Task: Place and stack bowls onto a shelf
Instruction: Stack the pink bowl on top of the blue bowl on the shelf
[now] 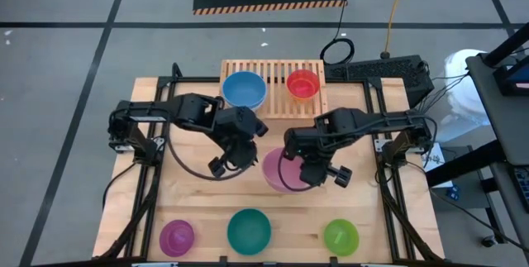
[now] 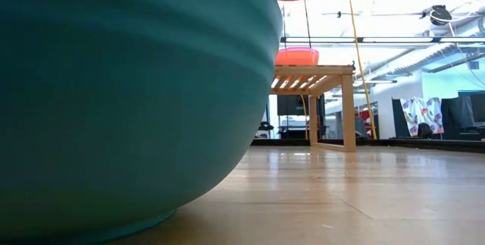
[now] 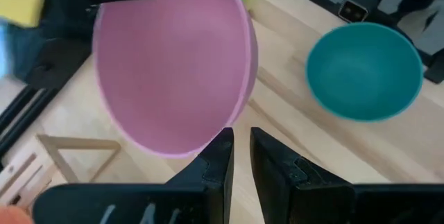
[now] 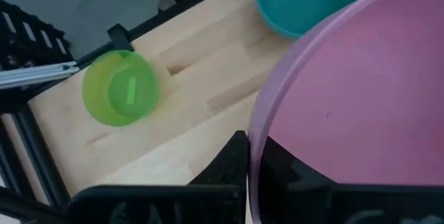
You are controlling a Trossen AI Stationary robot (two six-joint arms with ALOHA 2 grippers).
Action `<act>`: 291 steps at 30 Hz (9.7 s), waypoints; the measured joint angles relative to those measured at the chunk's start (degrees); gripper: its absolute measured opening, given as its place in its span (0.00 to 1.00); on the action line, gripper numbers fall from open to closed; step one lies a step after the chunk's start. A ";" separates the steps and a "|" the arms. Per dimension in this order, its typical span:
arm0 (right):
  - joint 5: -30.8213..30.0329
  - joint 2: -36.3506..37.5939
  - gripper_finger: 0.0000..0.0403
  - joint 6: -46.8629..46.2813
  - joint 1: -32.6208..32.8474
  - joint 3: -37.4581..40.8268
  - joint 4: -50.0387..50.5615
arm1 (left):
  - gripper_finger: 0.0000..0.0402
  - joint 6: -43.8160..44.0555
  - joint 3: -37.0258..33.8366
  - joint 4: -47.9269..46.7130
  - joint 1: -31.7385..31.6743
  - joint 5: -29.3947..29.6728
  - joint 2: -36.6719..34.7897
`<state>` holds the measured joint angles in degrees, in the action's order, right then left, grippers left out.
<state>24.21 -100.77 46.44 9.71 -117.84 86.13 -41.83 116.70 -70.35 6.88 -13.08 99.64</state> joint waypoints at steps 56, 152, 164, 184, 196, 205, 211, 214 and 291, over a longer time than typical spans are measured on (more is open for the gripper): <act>4.47 0.00 0.00 7.14 0.14 0.00 0.68 | 0.14 -10.36 -4.00 6.10 0.87 -3.59 1.52; 10.37 3.44 0.00 30.89 -2.26 7.65 -1.04 | 0.14 -23.26 -6.95 10.64 -0.42 -8.02 0.50; 10.16 3.50 0.00 34.98 -3.09 7.65 -1.90 | 0.14 -20.56 -6.95 10.49 -0.33 -12.42 1.15; 10.16 3.50 0.00 38.71 -3.01 7.65 -1.25 | 0.14 -21.50 -6.95 10.97 -0.33 -15.35 1.15; 10.43 3.50 0.00 33.51 -3.05 7.63 -1.97 | 0.14 -21.02 -6.95 11.32 -1.32 -15.37 1.17; 10.45 3.50 0.00 32.14 -3.05 7.63 -2.14 | 0.14 -19.33 -6.95 12.06 -1.25 -14.93 1.17; 10.45 3.50 0.00 30.90 -3.05 7.63 -2.73 | 0.14 -17.40 -6.95 11.97 -1.23 -14.91 1.17; 10.45 3.50 0.00 30.55 -3.05 7.63 -3.47 | 0.14 -16.95 -6.95 11.91 -1.23 -14.91 1.17; -13.82 3.78 0.00 14.22 -3.42 7.61 -3.27 | 0.14 29.10 -6.86 6.49 -1.43 1.61 -1.56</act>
<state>10.38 -96.99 60.65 6.28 -110.24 82.85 -12.73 109.84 -63.86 5.45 -11.47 98.08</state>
